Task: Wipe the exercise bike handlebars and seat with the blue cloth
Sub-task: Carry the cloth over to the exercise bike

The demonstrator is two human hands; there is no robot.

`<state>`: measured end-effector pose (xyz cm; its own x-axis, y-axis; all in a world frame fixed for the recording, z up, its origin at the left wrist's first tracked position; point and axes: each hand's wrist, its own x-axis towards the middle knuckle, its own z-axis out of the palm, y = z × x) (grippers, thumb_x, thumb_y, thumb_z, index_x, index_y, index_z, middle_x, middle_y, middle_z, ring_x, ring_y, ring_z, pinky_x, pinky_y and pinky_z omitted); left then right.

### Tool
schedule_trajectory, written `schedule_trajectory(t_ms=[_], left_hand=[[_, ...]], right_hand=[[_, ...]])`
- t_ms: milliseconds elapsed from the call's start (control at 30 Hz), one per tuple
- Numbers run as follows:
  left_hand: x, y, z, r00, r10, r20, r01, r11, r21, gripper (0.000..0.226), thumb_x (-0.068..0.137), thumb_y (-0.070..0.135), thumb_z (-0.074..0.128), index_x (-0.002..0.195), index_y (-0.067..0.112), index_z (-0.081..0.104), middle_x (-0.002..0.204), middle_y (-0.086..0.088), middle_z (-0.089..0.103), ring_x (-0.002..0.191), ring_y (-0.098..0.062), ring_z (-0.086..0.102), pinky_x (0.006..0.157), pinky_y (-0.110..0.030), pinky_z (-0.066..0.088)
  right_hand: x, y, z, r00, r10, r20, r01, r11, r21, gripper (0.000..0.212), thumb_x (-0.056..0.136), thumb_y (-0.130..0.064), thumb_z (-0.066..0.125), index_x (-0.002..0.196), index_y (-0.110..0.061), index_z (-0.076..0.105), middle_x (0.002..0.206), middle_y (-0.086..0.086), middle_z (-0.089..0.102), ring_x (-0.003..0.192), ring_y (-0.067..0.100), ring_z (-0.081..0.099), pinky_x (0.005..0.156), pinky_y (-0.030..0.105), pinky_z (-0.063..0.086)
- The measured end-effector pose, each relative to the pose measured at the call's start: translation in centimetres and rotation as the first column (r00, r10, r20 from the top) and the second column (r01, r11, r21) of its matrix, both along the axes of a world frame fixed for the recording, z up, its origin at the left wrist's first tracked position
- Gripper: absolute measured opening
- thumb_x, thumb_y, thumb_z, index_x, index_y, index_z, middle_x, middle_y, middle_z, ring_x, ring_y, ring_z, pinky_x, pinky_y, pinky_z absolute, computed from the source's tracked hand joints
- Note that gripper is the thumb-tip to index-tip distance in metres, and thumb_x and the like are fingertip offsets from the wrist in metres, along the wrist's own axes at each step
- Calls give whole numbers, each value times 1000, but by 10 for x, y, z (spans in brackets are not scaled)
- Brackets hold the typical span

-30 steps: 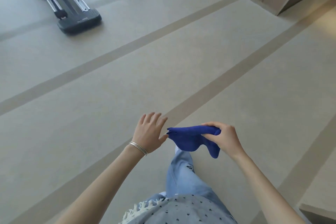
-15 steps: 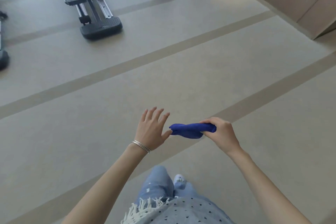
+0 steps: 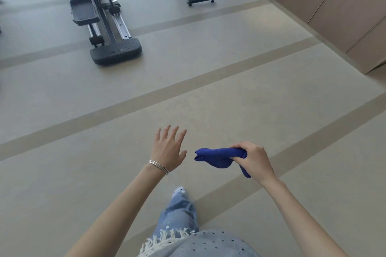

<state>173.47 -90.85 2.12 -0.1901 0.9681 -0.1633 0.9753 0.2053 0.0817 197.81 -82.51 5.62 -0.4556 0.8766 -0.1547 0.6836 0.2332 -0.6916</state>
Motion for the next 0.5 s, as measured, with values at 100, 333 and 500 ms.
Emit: schedule_trajectory(t_ms=[100, 333, 500], left_hand=[[-47, 42, 6, 1000, 14, -1, -14, 1000, -15, 66, 90, 42, 46, 147, 25, 16, 156, -5, 18, 144, -28, 11, 117, -48, 7], [-122, 101, -2, 999, 46, -27, -48, 997, -68, 67, 90, 43, 45, 147, 25, 15, 155, -6, 21, 144, -29, 11, 117, -49, 7], [-150, 148, -21, 996, 89, -1, -88, 987, -133, 66, 91, 44, 45, 147, 25, 15, 154, -5, 22, 144, -28, 11, 117, -49, 7]], right_hand=[[-35, 41, 5, 1000, -13, 17, 12, 999, 47, 24, 71, -3, 65, 83, -22, 71, 82, -7, 70, 79, 16, 62, 72, 37, 51], [-92, 108, 2, 998, -60, -25, 60, 998, -21, 22, 75, -4, 63, 79, -24, 71, 77, -12, 69, 77, 9, 63, 68, 32, 52], [-127, 169, -11, 999, -37, -7, 37, 998, -58, 25, 73, -5, 61, 77, -27, 70, 77, -14, 69, 77, 6, 63, 68, 30, 52]])
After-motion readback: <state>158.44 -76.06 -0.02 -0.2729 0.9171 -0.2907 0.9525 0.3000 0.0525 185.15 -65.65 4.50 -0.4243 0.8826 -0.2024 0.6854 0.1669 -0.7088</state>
